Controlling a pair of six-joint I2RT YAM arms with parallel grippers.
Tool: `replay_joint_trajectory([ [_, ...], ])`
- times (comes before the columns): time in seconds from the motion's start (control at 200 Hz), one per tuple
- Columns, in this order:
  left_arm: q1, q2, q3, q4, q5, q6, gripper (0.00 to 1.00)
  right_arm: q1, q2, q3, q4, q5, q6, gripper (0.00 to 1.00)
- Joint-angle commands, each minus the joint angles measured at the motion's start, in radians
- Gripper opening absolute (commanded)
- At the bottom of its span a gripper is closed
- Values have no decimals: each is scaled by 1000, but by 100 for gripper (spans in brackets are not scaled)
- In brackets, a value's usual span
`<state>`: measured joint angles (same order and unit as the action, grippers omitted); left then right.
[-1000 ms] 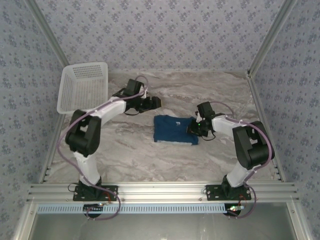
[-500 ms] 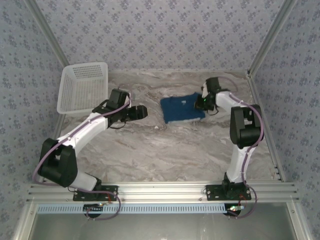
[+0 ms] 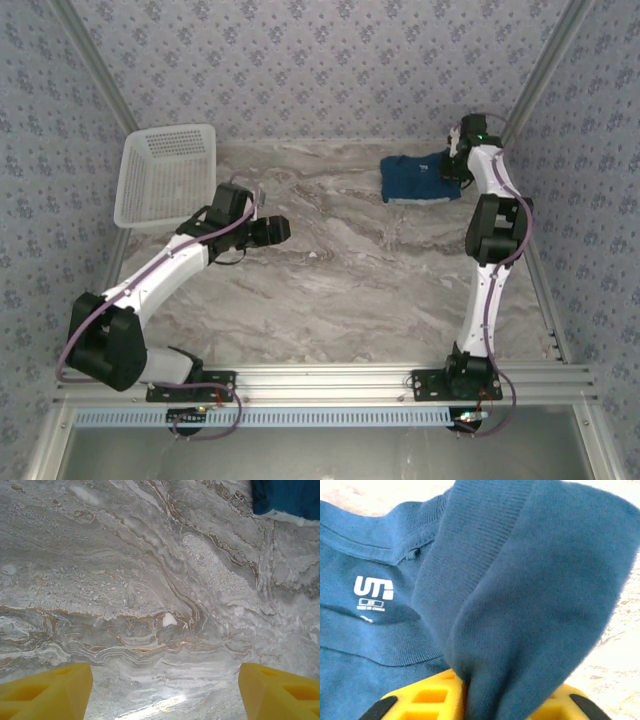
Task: Fold the inside-out t-shirt
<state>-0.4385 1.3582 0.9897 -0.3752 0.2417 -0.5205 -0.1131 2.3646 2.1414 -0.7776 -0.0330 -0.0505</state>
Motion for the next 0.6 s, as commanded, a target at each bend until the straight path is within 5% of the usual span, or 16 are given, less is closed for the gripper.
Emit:
replay_joint_trajectory([
  [0.0, 3, -33, -11, -21, -12, 16, 77, 15, 49, 72, -82, 121, -42, 40],
  [0.245, 3, -75, -35, -16, -99, 40, 79, 46, -70, 21, -64, 264, 67, 61],
  [0.485, 37, -230, -176, 98, -431, 97, 97, 128, -598, -656, 301, 251, 172, 74],
  [0.595, 74, -305, -246, 164, -622, 124, 97, 188, -821, -954, 442, 292, 199, 81],
])
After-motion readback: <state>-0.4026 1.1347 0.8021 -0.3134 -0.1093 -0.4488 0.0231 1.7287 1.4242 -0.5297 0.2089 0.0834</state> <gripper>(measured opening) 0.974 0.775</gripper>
